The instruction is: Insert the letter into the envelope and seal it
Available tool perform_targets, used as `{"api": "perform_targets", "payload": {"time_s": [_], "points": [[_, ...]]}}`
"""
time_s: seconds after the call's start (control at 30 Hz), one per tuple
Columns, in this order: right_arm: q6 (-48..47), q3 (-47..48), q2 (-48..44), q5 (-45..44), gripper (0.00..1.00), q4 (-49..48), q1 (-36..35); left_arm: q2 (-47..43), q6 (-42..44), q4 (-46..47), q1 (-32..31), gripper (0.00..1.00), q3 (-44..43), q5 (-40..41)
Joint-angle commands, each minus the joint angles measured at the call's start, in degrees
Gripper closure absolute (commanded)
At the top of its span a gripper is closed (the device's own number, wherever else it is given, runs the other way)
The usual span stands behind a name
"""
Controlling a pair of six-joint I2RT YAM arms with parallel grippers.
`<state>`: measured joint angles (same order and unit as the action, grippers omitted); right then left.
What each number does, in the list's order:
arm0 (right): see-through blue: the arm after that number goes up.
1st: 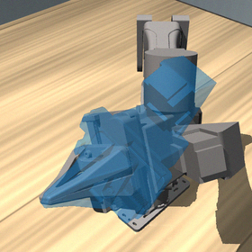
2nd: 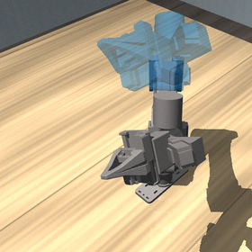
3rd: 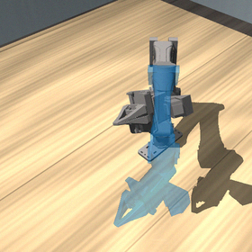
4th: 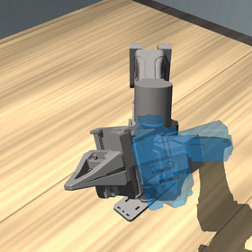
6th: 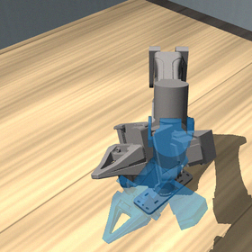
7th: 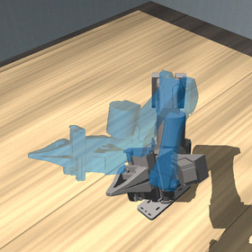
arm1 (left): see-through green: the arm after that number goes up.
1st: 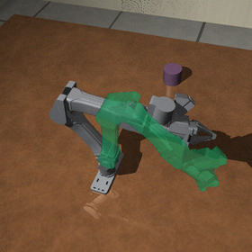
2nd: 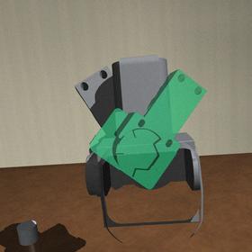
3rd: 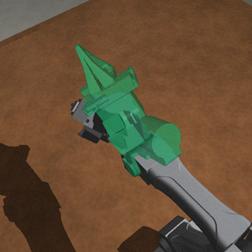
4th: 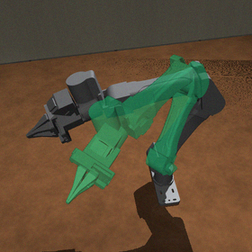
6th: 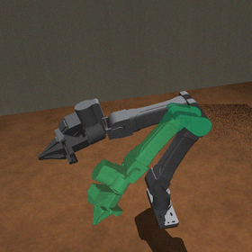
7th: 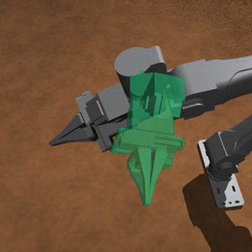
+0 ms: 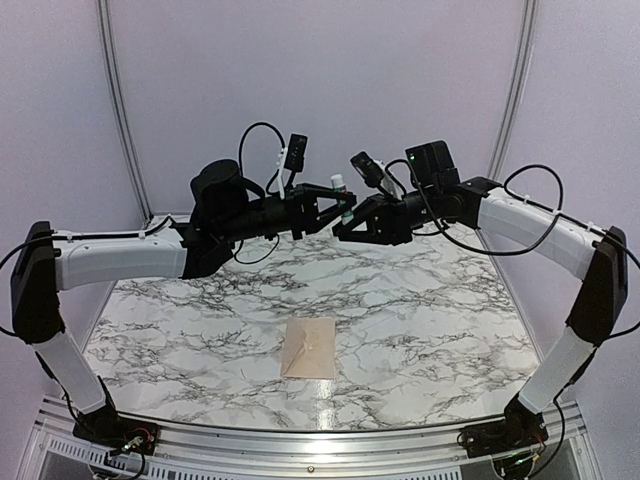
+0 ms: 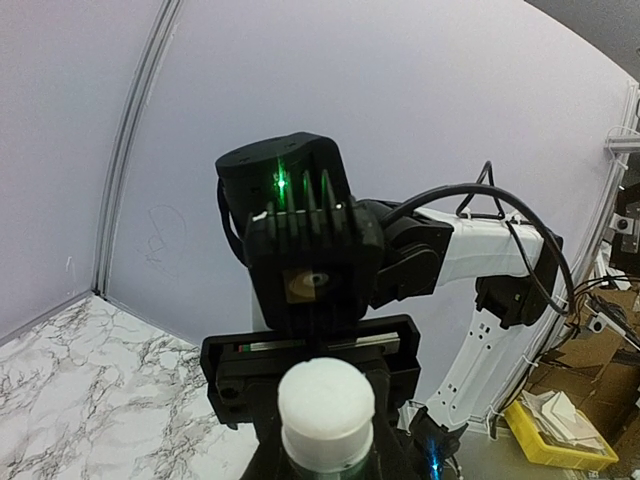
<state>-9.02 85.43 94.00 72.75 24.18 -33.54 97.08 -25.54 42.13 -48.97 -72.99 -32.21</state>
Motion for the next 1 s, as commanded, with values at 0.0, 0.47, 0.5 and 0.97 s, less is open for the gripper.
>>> {"api": "perform_targets", "payload": {"time_s": [0.0,0.47,0.5,0.97], "points": [[2.9,-0.7,-0.7,-0.3,0.90,-3.3,-0.3,0.1,0.5,1.6,0.3,1.00,0.9,1.5],[5.3,1.2,-4.2,-39.9,1.00,-1.0,-1.5,1.0,0.8,1.6,-4.4,1.00,3.5,39.6],[5.9,1.4,-3.9,-45.0,1.00,-0.8,-1.8,2.0,0.2,1.6,-5.2,1.00,2.5,45.2],[-1.9,-0.3,-6.7,-26.1,0.54,4.8,6.7,-2.0,7.2,1.6,-3.3,1.00,4.3,31.8]]}}
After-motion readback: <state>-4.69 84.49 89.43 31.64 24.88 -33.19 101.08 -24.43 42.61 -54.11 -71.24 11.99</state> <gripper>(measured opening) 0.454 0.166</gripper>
